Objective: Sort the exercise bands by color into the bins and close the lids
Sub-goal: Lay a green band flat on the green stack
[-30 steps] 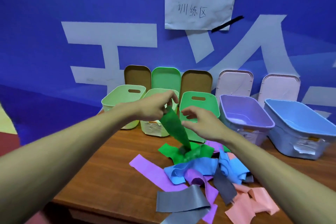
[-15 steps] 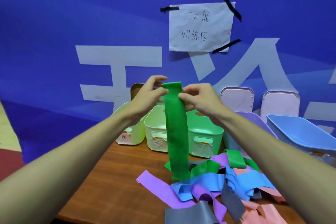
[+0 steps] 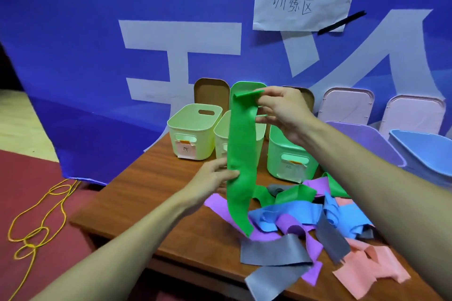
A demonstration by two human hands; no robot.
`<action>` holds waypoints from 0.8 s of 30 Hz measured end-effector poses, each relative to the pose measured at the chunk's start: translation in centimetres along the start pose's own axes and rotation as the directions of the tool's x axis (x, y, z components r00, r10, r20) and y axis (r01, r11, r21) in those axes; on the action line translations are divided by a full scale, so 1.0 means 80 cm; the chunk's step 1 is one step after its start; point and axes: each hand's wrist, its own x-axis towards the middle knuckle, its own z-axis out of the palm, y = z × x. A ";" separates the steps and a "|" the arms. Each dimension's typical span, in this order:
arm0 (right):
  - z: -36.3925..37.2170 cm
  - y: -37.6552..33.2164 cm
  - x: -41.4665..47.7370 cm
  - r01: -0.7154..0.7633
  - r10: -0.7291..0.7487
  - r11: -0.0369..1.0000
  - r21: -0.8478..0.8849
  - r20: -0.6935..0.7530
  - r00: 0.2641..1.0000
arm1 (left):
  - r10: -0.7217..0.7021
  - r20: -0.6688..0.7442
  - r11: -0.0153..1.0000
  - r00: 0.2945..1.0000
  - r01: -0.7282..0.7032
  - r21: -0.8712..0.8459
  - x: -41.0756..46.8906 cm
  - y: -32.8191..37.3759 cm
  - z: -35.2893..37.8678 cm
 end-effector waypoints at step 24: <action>0.087 0.282 0.055 -0.523 0.579 0.786 -0.329 0.097 0.810 | -0.406 -0.056 0.853 0.912 0.400 0.336 -0.012 -0.121 -0.110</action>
